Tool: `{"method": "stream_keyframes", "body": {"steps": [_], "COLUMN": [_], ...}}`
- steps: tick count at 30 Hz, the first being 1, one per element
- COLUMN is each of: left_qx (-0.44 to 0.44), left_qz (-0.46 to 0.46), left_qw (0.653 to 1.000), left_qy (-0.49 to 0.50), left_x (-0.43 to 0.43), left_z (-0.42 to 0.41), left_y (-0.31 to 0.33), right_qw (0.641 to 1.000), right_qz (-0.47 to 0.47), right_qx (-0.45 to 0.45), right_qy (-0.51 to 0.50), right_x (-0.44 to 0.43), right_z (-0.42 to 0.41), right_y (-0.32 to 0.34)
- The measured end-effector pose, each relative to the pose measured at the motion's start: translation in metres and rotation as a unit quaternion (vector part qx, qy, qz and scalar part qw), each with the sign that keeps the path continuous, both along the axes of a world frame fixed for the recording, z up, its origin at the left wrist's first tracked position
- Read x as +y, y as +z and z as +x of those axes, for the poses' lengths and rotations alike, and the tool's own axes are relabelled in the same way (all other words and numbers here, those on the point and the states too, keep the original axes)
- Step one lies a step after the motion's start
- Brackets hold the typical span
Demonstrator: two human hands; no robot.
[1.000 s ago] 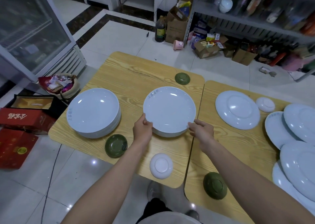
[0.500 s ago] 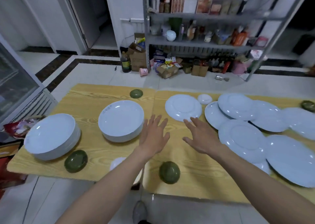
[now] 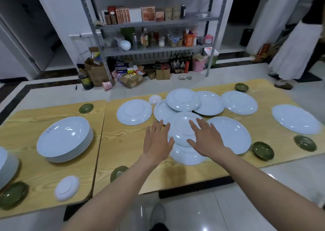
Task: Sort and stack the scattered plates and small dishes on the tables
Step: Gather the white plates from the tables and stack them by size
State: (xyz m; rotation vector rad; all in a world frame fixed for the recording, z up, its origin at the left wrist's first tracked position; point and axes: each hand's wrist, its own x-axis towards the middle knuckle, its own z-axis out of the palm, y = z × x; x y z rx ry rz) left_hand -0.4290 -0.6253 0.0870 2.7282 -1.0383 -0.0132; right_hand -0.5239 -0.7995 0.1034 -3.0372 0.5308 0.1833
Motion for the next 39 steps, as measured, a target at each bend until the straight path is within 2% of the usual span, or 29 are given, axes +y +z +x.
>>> {"method": "stream_keyframes", "body": {"steps": [7,12,15,18,21,24,28,30,35,39], "left_qx": [-0.013,0.024,0.060,0.118,0.190,0.260,0.321,0.341,0.375,0.378], "left_qz": [0.015,0.003,0.000,-0.006,-0.019,-0.037,-0.070,-0.098,-0.171,-0.198], "left_qw": [1.000,1.000,0.998,0.992,0.976,0.950,0.913,0.896,0.855,0.839], "left_qy": [-0.019,-0.011,0.011,0.049,0.104,0.171,0.242,0.267,0.314,0.337], "left_x": [-0.052,-0.086,-0.102,-0.111,-0.118,-0.124,-0.126,-0.127,-0.129,-0.128], "left_z": [0.015,0.041,0.056,0.065,0.072,0.074,0.074,0.074,0.076,0.080], "left_y": [-0.010,-0.028,-0.042,-0.059,-0.074,-0.085,-0.098,-0.103,-0.110,-0.113], "right_qw": [1.000,0.999,0.997,0.989,0.961,0.920,0.855,0.834,0.818,0.827], "right_qz": [0.002,0.018,0.052,0.127,0.253,0.351,0.436,0.454,0.468,0.448], "right_qx": [-0.015,-0.032,-0.052,-0.028,0.016,0.020,-0.019,-0.029,-0.009,0.005], "right_qy": [-0.017,-0.022,-0.031,-0.064,-0.111,-0.171,-0.279,-0.312,-0.334,-0.339], "right_x": [-0.046,-0.078,-0.093,-0.110,-0.124,-0.134,-0.143,-0.145,-0.148,-0.148], "right_z": [0.006,0.030,0.045,0.053,0.061,0.067,0.071,0.073,0.082,0.087], "right_y": [-0.008,-0.016,-0.020,-0.029,-0.040,-0.056,-0.075,-0.083,-0.098,-0.101]}}
